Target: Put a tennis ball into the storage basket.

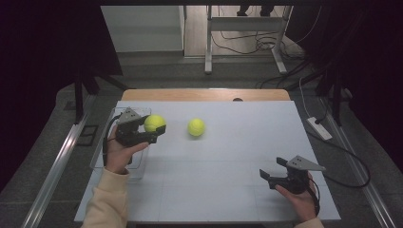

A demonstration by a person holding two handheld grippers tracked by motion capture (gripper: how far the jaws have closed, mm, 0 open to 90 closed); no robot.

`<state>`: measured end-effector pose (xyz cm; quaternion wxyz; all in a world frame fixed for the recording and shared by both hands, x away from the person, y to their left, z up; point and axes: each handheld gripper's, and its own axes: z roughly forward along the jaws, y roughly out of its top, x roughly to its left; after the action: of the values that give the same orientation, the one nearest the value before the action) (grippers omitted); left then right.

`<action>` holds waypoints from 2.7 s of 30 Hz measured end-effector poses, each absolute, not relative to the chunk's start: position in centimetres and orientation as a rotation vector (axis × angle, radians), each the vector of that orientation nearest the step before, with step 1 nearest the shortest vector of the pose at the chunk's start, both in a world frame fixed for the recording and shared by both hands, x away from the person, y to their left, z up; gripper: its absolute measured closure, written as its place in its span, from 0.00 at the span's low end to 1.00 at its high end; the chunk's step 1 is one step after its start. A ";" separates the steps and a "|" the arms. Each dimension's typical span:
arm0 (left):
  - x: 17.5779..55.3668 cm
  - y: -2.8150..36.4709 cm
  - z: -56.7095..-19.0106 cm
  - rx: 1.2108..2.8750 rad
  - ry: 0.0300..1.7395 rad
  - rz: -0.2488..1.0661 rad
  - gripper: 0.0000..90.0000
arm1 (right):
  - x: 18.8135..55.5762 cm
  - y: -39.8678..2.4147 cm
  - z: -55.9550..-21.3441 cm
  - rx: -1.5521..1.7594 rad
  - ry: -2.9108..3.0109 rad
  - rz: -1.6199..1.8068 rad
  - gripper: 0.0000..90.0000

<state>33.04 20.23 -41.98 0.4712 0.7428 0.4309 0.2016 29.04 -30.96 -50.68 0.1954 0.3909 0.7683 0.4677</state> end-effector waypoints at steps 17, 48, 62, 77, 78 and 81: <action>33.2 21.3 -42.1 1.807 1.097 0.532 0.30 | 29.0 -31.0 -50.6 1.099 2.151 1.310 0.14; 36.2 25.3 -42.9 1.796 1.274 0.572 0.30 | 29.2 -31.1 -50.6 1.106 2.144 1.322 0.14; 37.6 27.1 -43.7 1.797 1.373 0.604 0.30 | 29.2 -31.1 -50.7 1.104 2.146 1.321 0.14; 38.9 29.0 -43.6 1.817 1.443 0.631 0.30 | 29.3 -31.1 -50.7 1.108 2.145 1.321 0.14; 38.9 29.0 -43.6 1.817 1.446 0.631 0.30 | 29.3 -31.1 -50.7 1.108 2.146 1.320 0.14; 39.0 29.3 -43.7 1.820 1.458 0.628 0.30 | 29.2 -31.1 -50.7 1.109 2.144 1.321 0.14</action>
<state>39.05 29.26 -43.73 0.3553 0.7044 0.5644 0.2431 29.25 -31.11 -50.66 0.1939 0.3953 0.7644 0.4710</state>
